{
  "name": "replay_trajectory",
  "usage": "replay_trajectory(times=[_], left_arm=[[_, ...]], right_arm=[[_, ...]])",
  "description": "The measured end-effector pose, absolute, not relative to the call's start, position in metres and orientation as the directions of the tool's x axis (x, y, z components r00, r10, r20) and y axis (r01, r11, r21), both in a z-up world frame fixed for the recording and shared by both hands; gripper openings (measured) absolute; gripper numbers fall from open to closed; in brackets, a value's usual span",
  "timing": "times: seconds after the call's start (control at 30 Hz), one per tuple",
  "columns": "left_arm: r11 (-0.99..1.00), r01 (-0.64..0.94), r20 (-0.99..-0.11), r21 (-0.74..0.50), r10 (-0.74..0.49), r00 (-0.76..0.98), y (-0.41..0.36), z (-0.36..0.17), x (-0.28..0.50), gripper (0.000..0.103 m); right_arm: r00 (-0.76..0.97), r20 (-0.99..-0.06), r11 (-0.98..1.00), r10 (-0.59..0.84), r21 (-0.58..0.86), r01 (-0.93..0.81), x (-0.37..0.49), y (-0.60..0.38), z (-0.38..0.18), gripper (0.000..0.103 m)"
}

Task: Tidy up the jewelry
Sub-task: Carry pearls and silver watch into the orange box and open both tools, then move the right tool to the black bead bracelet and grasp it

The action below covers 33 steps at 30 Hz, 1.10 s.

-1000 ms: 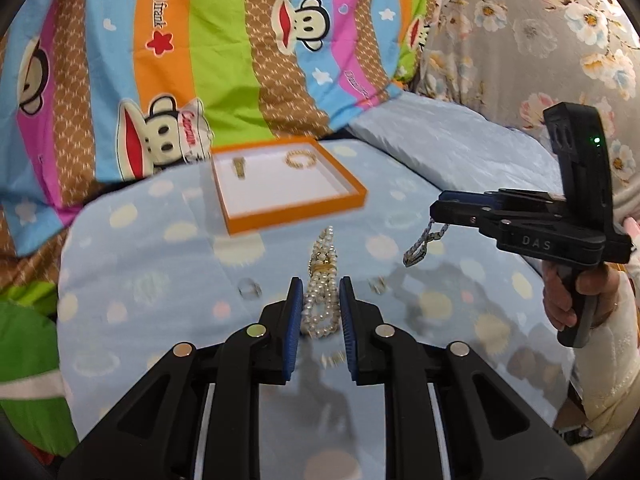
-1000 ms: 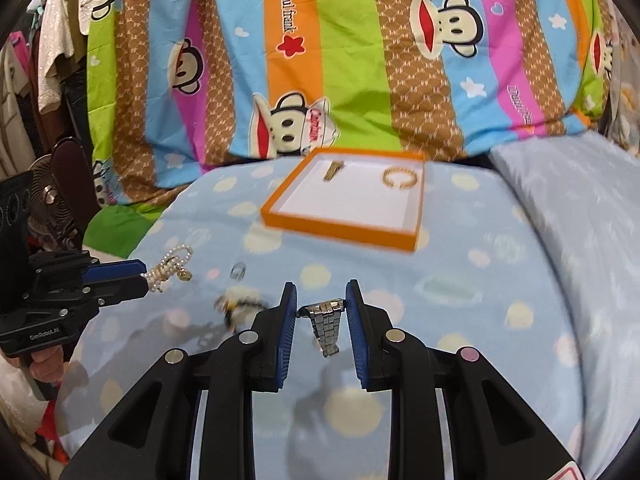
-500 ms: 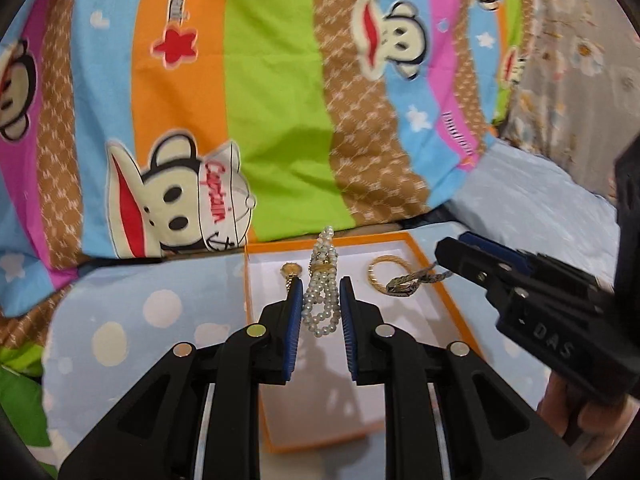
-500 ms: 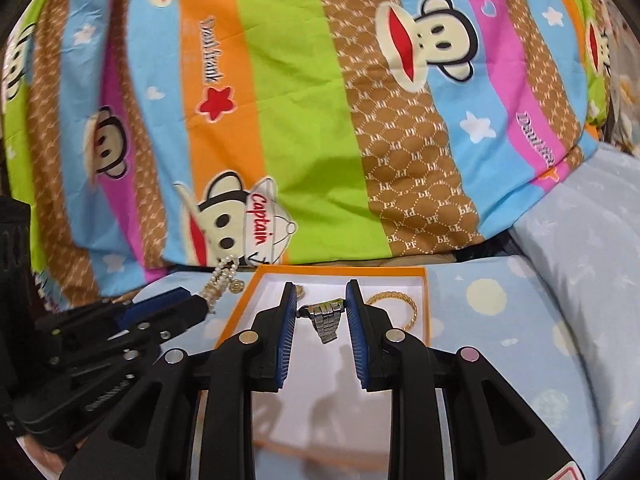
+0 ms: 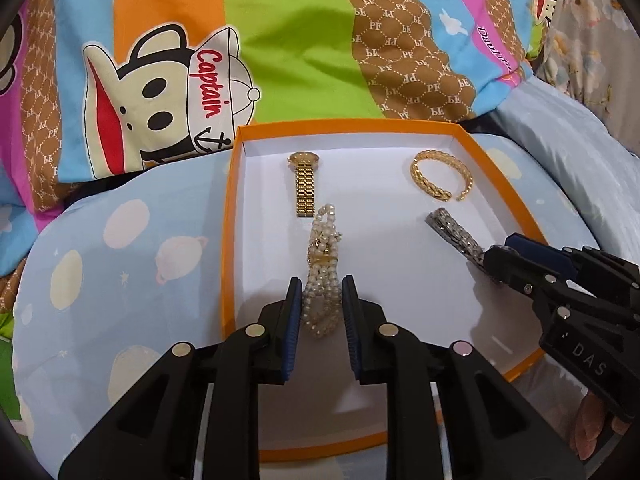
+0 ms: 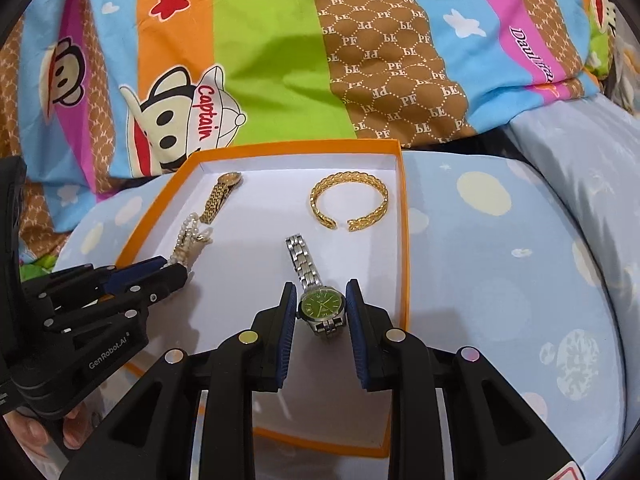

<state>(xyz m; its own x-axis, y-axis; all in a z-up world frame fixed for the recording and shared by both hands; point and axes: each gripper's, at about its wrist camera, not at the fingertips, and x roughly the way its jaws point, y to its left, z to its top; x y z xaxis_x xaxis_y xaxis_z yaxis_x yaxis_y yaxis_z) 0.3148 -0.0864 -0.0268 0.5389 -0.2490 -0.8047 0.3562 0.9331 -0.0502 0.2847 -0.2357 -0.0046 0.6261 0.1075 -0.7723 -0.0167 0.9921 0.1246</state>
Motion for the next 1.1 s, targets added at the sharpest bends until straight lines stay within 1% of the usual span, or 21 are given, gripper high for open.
replay_trajectory(times=[0.07,0.17,0.23,0.27,0.3,0.37,0.47,0.6,0.7,0.8,0.97,1.1], left_arm=[[0.933,0.358,-0.8,-0.037,-0.242,0.549,-0.086,-0.026,0.31,0.027],[0.927,0.365,-0.781,-0.082,-0.287,0.554,-0.081,-0.019,0.3,0.041],[0.926,0.363,-0.757,-0.105,-0.311,0.575,-0.073,-0.009,0.287,0.058],[0.93,0.351,-0.746,-0.104,-0.307,0.591,-0.067,-0.004,0.28,0.062],[0.931,0.348,-0.729,-0.107,-0.311,0.61,-0.06,0.004,0.269,0.062],[0.934,0.34,-0.711,-0.109,-0.312,0.63,-0.045,0.015,0.251,0.062],[0.939,0.323,-0.698,-0.115,-0.308,0.647,-0.022,0.024,0.218,0.064],[0.94,0.313,-0.715,-0.132,-0.309,0.627,0.002,0.014,0.179,0.064],[0.947,0.304,-0.719,-0.101,-0.281,0.636,0.01,0.004,0.153,0.064],[0.946,0.308,-0.727,-0.099,-0.28,0.627,0.012,-0.006,0.134,0.064],[0.949,0.302,-0.725,-0.089,-0.27,0.634,0.013,-0.017,0.111,0.064],[0.944,0.313,-0.729,-0.105,-0.287,0.621,0.013,-0.021,0.107,0.064]], right_arm=[[0.639,-0.761,0.991,0.115,0.133,-0.02,0.277,-0.237,-0.002,0.025],[0.673,-0.73,0.989,0.124,0.148,-0.021,0.258,-0.243,0.01,0.026],[0.694,-0.708,0.987,0.129,0.16,-0.021,0.241,-0.25,0.023,0.027],[0.708,-0.694,0.986,0.129,0.163,-0.021,0.228,-0.253,0.03,0.028],[0.721,-0.681,0.986,0.128,0.163,-0.021,0.214,-0.256,0.037,0.029],[0.739,-0.662,0.986,0.128,0.162,-0.025,0.188,-0.26,0.048,0.035],[0.748,-0.647,0.982,0.146,0.183,-0.033,0.145,-0.263,0.053,0.038],[0.743,-0.648,0.978,0.168,0.204,-0.043,0.101,-0.257,0.043,0.038],[0.729,-0.663,0.98,0.171,0.193,-0.055,0.076,-0.245,0.031,0.038],[0.708,-0.675,0.971,0.208,0.227,-0.069,0.062,-0.236,0.019,0.038],[0.694,-0.683,0.965,0.228,0.254,-0.067,0.05,-0.227,0.006,0.038],[0.682,-0.699,0.972,0.213,0.223,-0.076,0.045,-0.215,-0.001,0.038]])
